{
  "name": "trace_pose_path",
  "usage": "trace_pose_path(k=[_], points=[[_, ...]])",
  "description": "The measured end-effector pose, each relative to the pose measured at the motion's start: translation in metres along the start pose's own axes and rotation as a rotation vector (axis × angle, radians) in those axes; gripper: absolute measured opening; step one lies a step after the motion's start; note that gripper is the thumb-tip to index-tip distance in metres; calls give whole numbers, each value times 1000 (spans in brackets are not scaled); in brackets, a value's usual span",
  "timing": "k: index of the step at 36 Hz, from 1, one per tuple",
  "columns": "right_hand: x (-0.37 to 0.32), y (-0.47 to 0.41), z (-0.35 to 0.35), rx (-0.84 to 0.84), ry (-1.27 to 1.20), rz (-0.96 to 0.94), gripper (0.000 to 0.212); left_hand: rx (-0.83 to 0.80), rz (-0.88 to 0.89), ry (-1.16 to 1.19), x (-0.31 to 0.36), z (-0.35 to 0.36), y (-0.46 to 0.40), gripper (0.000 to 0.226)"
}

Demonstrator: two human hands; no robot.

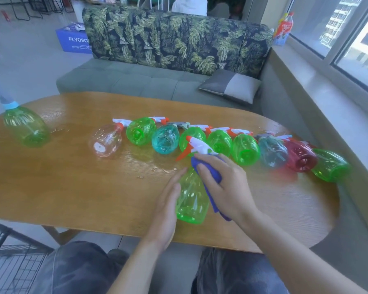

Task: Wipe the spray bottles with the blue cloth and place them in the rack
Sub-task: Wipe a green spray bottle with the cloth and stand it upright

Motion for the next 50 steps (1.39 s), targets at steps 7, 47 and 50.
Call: trace_pose_path(k=[7,47,50], points=[[-25,36,19,62,107,-207,27,32,-53,118,-5,-5,0,44],[41,68,14,103,-575,479,37,40,-68,237,0,-5,1,46],[35,73,15,106,-452,434,38,34,-53,189,0,-4,2,46]])
Point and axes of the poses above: each hand's wrist, its own y-axis away from the middle knuckle, its own z-axis out of the palm, x = y × z, the point moved 9 cm from there along -y, towards the middle knuckle, and after that the axes turned 3 degrees about -y, right-handed, at the moved point
